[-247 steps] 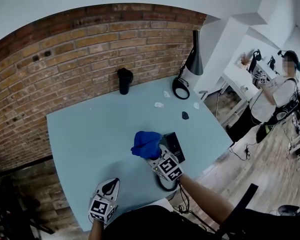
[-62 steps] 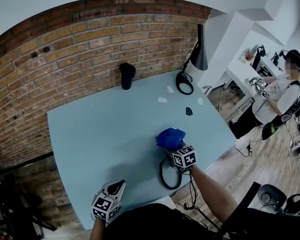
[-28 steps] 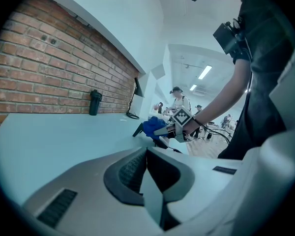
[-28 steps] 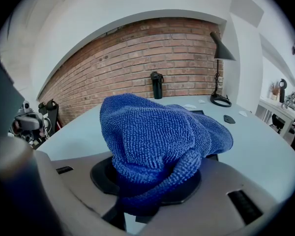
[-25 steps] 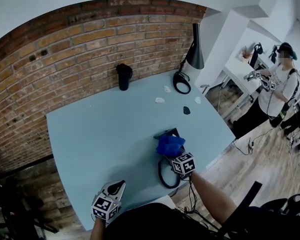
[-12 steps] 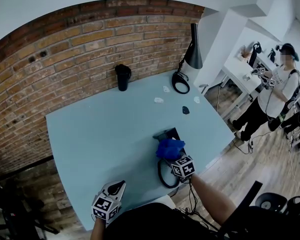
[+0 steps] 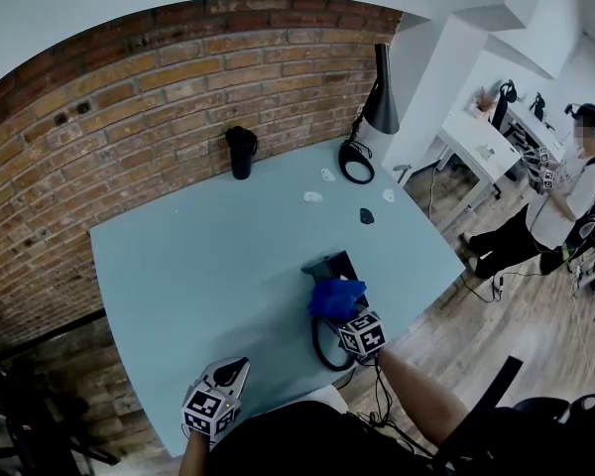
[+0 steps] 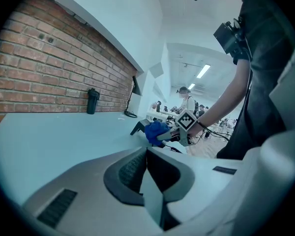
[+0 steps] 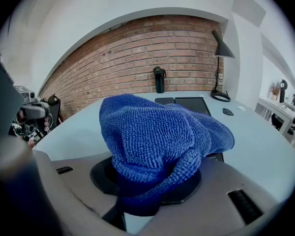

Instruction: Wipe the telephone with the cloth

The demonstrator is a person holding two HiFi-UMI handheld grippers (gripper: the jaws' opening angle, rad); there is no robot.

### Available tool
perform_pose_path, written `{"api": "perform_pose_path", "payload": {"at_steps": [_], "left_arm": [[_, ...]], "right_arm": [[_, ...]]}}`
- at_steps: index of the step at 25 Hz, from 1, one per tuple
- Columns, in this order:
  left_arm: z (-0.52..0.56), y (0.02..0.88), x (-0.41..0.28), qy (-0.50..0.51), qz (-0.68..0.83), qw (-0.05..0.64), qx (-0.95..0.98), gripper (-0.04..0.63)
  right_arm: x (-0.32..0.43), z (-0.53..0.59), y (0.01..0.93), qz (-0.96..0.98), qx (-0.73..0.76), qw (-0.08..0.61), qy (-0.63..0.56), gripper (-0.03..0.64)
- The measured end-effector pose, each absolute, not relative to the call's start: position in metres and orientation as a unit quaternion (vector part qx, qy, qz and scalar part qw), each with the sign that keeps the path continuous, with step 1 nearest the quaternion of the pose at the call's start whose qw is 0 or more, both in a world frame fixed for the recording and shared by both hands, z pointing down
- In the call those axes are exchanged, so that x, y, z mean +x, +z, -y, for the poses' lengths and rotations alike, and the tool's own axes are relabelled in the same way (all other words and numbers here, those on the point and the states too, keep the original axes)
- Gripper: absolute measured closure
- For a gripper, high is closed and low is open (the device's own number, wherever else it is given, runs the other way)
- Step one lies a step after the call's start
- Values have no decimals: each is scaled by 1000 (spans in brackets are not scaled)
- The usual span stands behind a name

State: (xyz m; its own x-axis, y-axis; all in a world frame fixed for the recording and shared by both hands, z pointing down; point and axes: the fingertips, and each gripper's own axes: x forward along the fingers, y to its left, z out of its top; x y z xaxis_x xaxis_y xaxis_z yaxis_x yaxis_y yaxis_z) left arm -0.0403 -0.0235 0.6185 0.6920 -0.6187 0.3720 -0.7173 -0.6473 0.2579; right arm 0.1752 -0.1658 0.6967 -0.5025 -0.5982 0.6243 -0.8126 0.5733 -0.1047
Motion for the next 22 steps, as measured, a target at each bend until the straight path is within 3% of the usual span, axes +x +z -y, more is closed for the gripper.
{"api": "perform_pose_path", "payload": {"at_steps": [22], "left_arm": [[22,624,-36,132,365,200,900,595]], "right_arm": [[180,134,713,840,417,285,198,442]]}}
